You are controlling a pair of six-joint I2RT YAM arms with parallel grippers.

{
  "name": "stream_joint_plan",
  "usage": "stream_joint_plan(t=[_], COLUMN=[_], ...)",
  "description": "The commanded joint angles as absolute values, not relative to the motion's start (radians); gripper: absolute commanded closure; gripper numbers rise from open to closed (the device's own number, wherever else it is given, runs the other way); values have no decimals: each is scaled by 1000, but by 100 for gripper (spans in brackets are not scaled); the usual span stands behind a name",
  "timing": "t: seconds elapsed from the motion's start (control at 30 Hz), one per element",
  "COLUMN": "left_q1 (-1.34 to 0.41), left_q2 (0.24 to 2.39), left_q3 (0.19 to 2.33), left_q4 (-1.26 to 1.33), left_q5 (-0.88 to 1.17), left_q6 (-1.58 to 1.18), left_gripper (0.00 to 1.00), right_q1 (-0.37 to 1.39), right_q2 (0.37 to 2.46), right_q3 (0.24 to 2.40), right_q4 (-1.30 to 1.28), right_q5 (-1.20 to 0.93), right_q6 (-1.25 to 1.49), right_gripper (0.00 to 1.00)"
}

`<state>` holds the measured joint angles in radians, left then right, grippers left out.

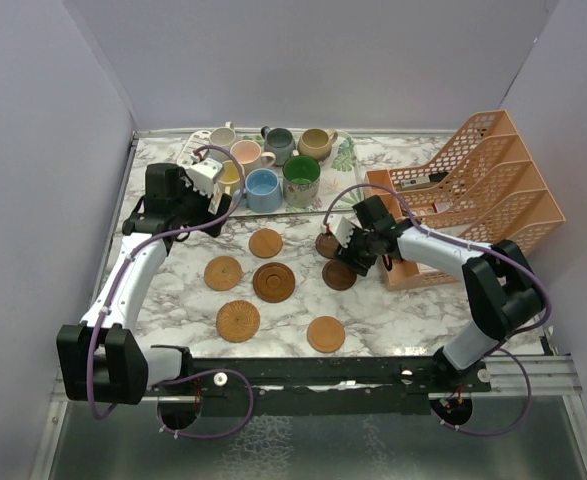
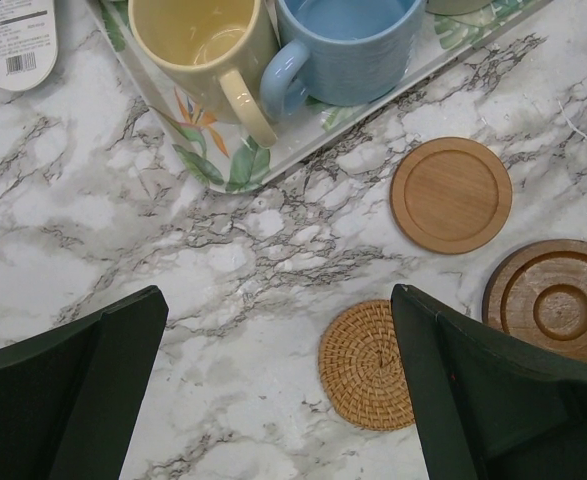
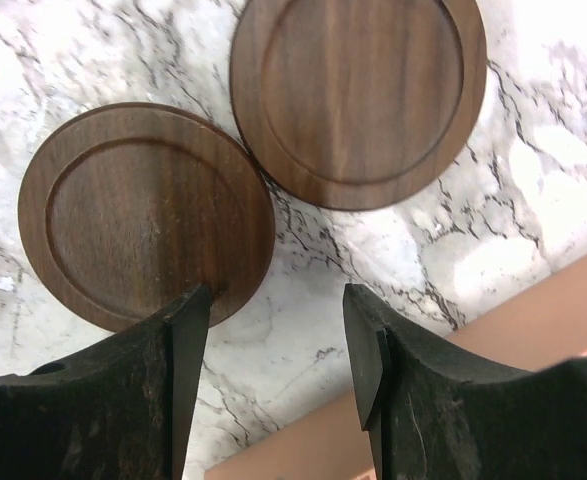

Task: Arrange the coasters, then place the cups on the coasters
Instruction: Move the coaster to the center of the board.

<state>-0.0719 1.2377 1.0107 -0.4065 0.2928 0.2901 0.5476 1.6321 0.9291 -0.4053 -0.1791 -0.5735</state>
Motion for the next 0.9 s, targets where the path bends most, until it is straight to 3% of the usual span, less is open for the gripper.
stream_joint_plan(t=[0.0, 0.5, 0.63, 0.87], left_q1=[-66, -63, -60, -57], left_q2=[1202, 1186, 1192, 1231], left_q3=[991, 981, 978, 1002], left_q4=[-382, -364, -364, -364], left_q5=[339, 307, 308, 276], left_q6=[307, 310, 316, 295], left_gripper=[1, 1, 1, 1], right_q1=[518, 516, 528, 669], right_q2=[1636, 1549, 1522, 1436], right_q3=[911, 996, 986, 904], right_q4=[-489, -514, -556, -588], right_q5=[-117, -300, -431, -522], right_q6=[-610, -545, -561, -602], right_gripper=[44, 42, 42, 38])
